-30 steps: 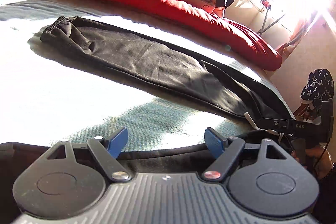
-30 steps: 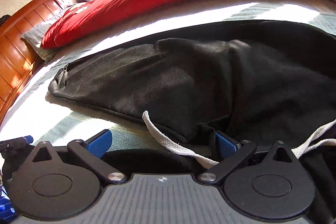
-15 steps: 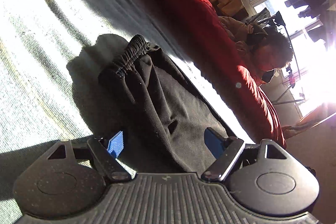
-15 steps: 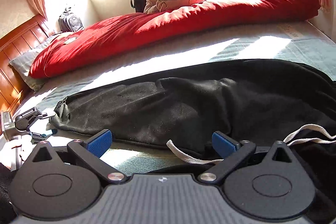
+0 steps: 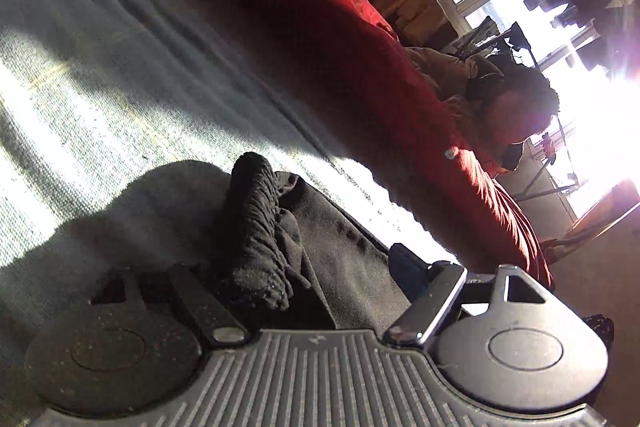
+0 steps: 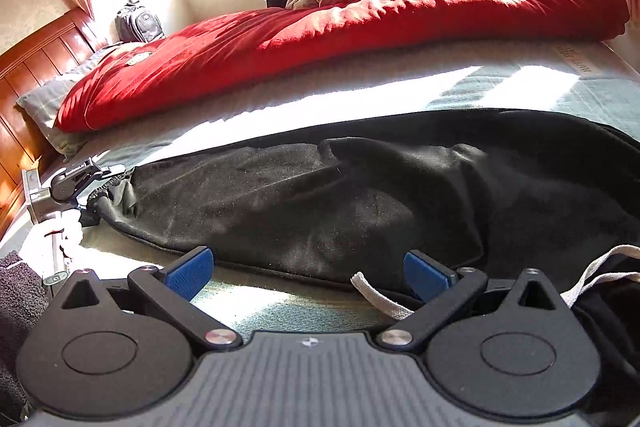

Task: Fold clothes
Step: 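Grasp the hoodie cuff with the left tool and pull it straight, then open the left tool to release the hoodie cuff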

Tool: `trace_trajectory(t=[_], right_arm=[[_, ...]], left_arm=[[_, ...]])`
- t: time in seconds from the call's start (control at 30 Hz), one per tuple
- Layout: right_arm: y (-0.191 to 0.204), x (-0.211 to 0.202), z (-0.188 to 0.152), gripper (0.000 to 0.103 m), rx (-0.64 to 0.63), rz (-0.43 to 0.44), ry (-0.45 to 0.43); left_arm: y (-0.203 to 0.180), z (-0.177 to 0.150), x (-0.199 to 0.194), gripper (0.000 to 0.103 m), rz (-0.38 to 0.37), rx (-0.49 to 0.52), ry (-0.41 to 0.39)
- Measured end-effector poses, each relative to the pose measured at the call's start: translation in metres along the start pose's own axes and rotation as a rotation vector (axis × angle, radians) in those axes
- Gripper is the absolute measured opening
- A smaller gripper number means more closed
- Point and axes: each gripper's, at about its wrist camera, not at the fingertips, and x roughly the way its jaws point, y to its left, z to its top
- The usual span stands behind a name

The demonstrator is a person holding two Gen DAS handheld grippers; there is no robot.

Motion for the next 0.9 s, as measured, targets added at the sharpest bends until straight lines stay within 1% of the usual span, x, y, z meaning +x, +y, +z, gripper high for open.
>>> trace_trajectory(t=[0.07, 0.13, 0.17, 0.2, 0.23, 0.27, 0.3, 0.37, 0.47, 0.6, 0.83, 0.9], right_arm=[[-0.003, 0.003, -0.001, 0.103, 0.009, -0.002, 0.006], [-0.006, 0.007, -0.003, 0.103, 0.026, -0.006, 0.016], [-0.006, 0.009, -0.003, 0.103, 0.031, -0.008, 0.02], [-0.007, 0.01, -0.005, 0.103, 0.032, -0.006, 0.028], [-0.006, 0.011, -0.005, 0.103, 0.028, 0.0, 0.031], [-0.005, 0.01, -0.006, 0.103, 0.023, 0.004, 0.032], [-0.004, 0.01, -0.007, 0.103, 0.018, 0.008, 0.033], [-0.004, 0.01, -0.007, 0.103, 0.013, -0.002, 0.035], [-0.006, 0.008, -0.008, 0.103, 0.025, -0.007, 0.031], [-0.007, 0.006, -0.008, 0.103, 0.022, -0.022, 0.025], [-0.012, 0.0, -0.009, 0.103, 0.026, -0.043, 0.004], [-0.013, -0.001, -0.01, 0.103, 0.032, -0.051, 0.004]], left_arm=[[-0.003, 0.005, 0.005, 0.078, 0.009, 0.067, 0.029], [-0.003, 0.014, 0.01, 0.075, 0.014, 0.1, 0.063], [-0.004, 0.018, 0.013, 0.062, 0.022, 0.121, 0.081], [-0.006, 0.02, 0.014, 0.043, 0.047, 0.155, 0.101], [-0.009, 0.022, 0.016, 0.034, 0.073, 0.189, 0.12], [-0.011, 0.024, 0.017, 0.023, 0.097, 0.223, 0.139], [-0.015, 0.024, 0.016, 0.019, 0.113, 0.256, 0.149], [-0.021, 0.022, 0.014, 0.015, 0.146, 0.321, 0.157], [-0.031, 0.022, 0.01, 0.014, 0.176, 0.397, 0.136], [-0.044, 0.038, 0.005, 0.013, 0.188, 0.46, 0.093], [-0.06, 0.062, 0.005, 0.013, 0.201, 0.544, 0.035], [-0.058, 0.066, 0.011, 0.013, 0.211, 0.54, 0.035]])
